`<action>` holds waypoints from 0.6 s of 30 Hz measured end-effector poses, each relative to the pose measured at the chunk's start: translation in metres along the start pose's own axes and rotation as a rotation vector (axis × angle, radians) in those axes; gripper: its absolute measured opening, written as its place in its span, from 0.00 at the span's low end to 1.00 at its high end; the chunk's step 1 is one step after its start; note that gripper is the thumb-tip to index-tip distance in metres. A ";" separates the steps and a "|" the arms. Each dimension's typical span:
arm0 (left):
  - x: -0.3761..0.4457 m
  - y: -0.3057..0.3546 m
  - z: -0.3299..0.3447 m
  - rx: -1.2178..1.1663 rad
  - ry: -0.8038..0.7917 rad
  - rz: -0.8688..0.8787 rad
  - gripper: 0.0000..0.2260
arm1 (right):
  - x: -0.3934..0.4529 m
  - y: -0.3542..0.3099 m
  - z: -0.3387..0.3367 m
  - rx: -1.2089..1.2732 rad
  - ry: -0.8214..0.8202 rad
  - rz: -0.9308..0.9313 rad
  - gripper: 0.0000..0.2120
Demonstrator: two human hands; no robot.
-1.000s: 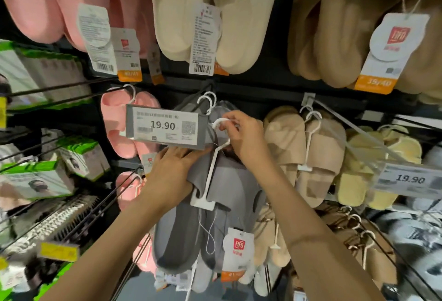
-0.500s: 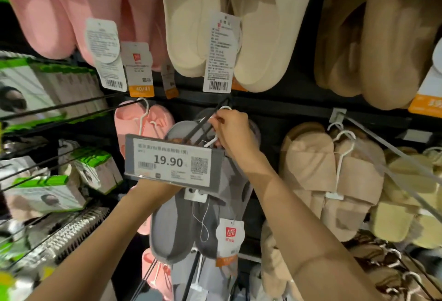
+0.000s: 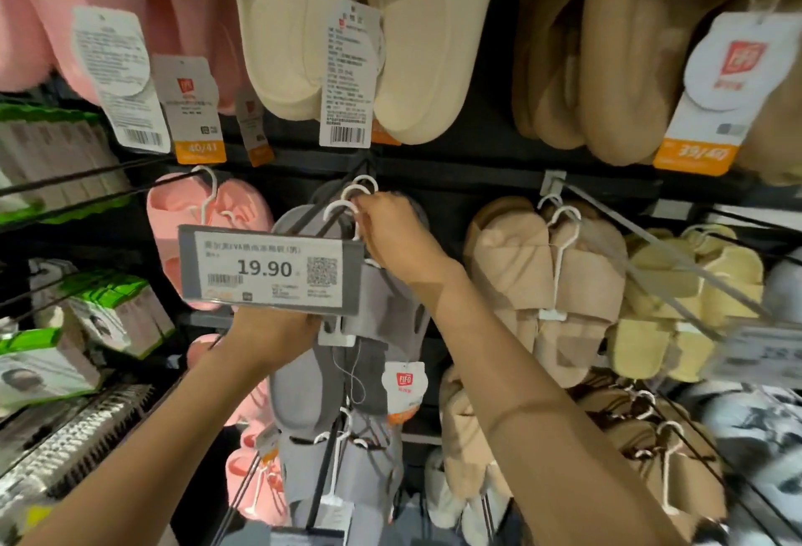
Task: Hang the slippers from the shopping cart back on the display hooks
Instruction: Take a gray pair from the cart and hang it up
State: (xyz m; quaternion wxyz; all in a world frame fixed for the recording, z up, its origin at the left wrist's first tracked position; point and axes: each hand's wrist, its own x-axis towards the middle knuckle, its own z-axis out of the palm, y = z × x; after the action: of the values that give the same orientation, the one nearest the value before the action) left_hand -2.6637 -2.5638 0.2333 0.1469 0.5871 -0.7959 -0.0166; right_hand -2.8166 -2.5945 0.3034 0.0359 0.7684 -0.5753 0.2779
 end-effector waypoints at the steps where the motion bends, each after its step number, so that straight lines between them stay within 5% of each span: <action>1: -0.005 0.005 -0.001 0.034 0.080 0.053 0.21 | -0.005 -0.001 -0.004 -0.003 0.010 0.002 0.10; 4: -0.020 0.024 0.004 0.164 0.113 0.130 0.21 | -0.025 -0.004 -0.019 -0.035 0.029 0.035 0.10; 18: -0.186 0.226 -0.027 -0.293 -0.010 1.096 0.17 | -0.348 -0.038 -0.164 -0.432 0.467 0.761 0.11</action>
State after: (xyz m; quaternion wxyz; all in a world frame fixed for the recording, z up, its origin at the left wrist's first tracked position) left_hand -2.8173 -2.3148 0.2645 0.2100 0.0615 -0.9744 -0.0511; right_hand -2.9094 -2.2191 0.2887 0.2184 0.3961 -0.8361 0.3102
